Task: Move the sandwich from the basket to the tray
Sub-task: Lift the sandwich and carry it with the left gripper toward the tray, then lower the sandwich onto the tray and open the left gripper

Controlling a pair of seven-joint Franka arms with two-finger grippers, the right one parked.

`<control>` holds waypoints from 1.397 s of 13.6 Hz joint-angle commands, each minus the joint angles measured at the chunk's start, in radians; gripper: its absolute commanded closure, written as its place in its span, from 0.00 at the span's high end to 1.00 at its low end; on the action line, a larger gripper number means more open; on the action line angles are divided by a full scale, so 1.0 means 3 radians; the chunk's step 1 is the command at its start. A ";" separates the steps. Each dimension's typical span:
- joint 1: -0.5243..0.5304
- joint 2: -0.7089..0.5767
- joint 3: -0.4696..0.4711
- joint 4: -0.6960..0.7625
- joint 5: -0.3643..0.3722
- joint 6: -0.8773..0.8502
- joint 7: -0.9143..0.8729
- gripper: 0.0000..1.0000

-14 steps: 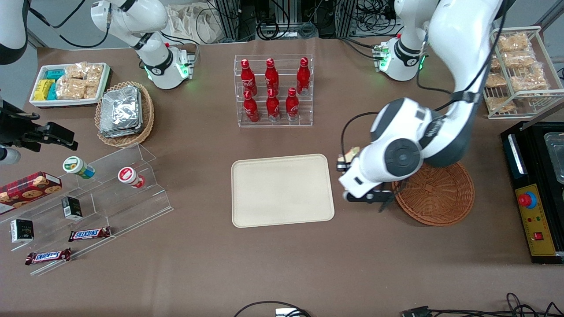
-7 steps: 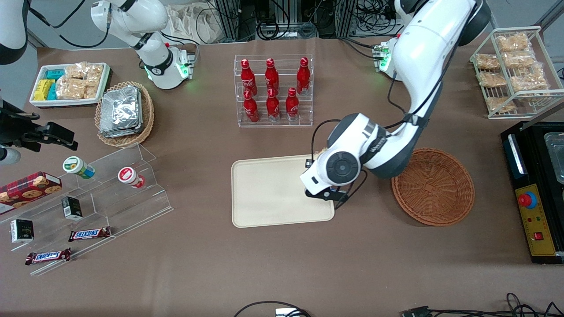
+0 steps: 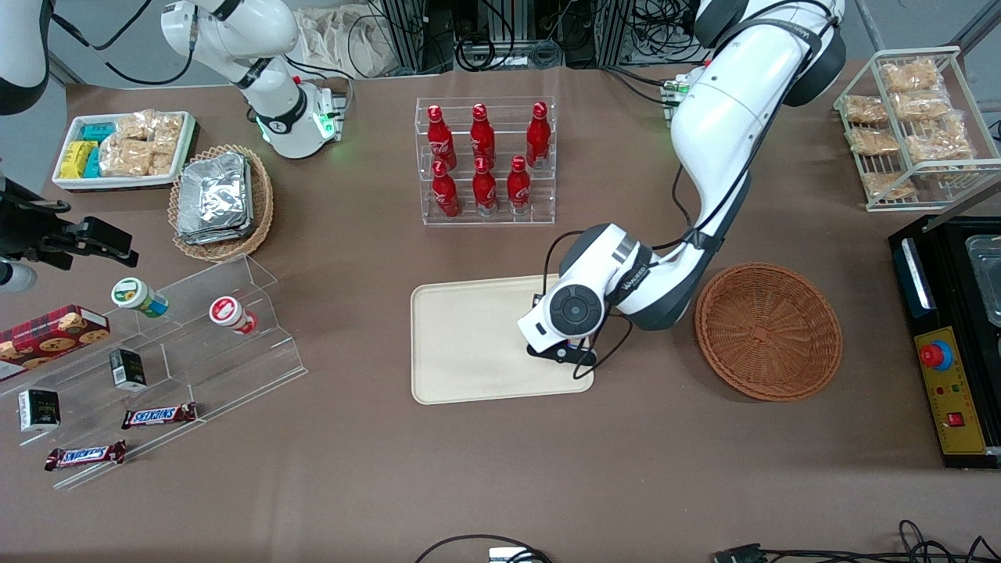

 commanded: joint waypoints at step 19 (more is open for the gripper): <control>0.0623 -0.0988 0.0025 0.0144 0.0146 -0.0359 0.0005 1.00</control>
